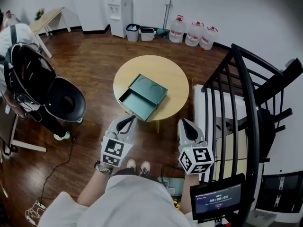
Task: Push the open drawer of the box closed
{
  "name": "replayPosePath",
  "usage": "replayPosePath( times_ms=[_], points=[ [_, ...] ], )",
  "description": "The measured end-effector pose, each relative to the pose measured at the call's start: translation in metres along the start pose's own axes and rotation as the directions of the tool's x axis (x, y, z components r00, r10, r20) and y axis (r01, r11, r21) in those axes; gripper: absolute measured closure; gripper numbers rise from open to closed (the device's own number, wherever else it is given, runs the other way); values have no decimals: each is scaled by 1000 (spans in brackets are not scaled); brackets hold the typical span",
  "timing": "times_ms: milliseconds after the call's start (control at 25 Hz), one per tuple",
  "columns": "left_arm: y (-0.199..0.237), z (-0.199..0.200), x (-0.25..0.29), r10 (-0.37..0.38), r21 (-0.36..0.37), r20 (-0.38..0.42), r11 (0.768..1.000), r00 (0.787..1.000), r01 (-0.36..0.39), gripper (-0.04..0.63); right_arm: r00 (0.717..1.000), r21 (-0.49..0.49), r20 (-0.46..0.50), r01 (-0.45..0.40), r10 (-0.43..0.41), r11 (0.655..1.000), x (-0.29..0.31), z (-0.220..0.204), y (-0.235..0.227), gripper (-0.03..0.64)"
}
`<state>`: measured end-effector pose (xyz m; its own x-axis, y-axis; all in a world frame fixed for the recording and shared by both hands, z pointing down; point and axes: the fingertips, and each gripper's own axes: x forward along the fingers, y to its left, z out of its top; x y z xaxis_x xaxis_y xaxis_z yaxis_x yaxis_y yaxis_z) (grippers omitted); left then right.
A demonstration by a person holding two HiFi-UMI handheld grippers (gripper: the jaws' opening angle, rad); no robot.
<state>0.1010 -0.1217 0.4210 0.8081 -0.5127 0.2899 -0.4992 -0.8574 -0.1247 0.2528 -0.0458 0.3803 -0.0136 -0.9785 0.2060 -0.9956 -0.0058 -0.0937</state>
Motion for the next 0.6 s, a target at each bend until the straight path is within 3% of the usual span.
replayPosePath(
  times_ms=[280,400,600],
  points=[
    [24,-6,14,-15,-10,-10,1000,1000,15,588,998,-26,-48,26,-27,999,30,-4,-5,614],
    [38,-15,14,-18,-16,-21,1000,1000,18,583,998,-48,-66,-20,16,999,50,-6,5,614],
    [57,-33,17,-39,-12,-34,999,999,39,549,991,-141,-118,-79,62,987,80,-16,23,555]
  ],
)
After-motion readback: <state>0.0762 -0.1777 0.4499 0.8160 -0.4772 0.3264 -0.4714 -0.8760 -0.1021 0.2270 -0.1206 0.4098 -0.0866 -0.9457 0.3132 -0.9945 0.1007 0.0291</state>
